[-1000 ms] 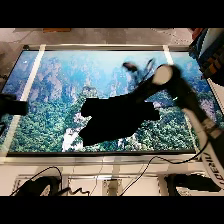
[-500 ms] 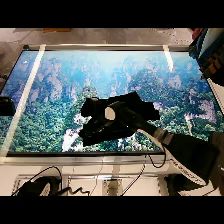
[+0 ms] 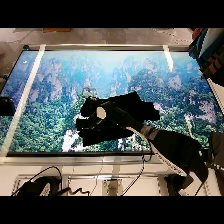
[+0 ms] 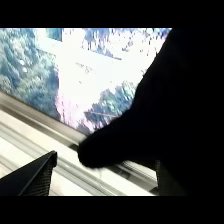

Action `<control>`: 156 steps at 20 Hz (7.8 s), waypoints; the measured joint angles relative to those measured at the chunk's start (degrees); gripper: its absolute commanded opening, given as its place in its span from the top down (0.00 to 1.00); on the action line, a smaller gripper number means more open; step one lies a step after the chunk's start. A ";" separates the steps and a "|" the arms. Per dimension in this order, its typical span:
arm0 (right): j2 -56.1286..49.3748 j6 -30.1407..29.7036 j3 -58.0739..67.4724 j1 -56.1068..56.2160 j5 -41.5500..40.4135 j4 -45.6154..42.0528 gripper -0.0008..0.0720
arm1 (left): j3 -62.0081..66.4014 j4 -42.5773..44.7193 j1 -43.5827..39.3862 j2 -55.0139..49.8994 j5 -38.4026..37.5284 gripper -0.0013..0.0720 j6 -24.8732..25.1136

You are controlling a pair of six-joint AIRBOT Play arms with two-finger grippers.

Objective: Fold the clothes and pants, and hang the long-sleeved shirts on hangers.

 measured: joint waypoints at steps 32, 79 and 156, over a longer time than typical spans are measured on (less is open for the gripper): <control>11.08 -32.20 21.51 -28.65 35.30 -7.93 0.95 | -21.68 -29.44 0.00 -1.73 -3.37 0.54 -2.05; 21.29 -42.38 22.71 -76.87 21.81 6.71 0.95 | 11.78 -52.94 20.39 -28.48 40.06 0.97 38.01; 38.07 -49.99 -48.48 -81.13 31.87 -22.47 0.95 | 10.40 5.44 13.79 -39.74 6.88 0.96 20.59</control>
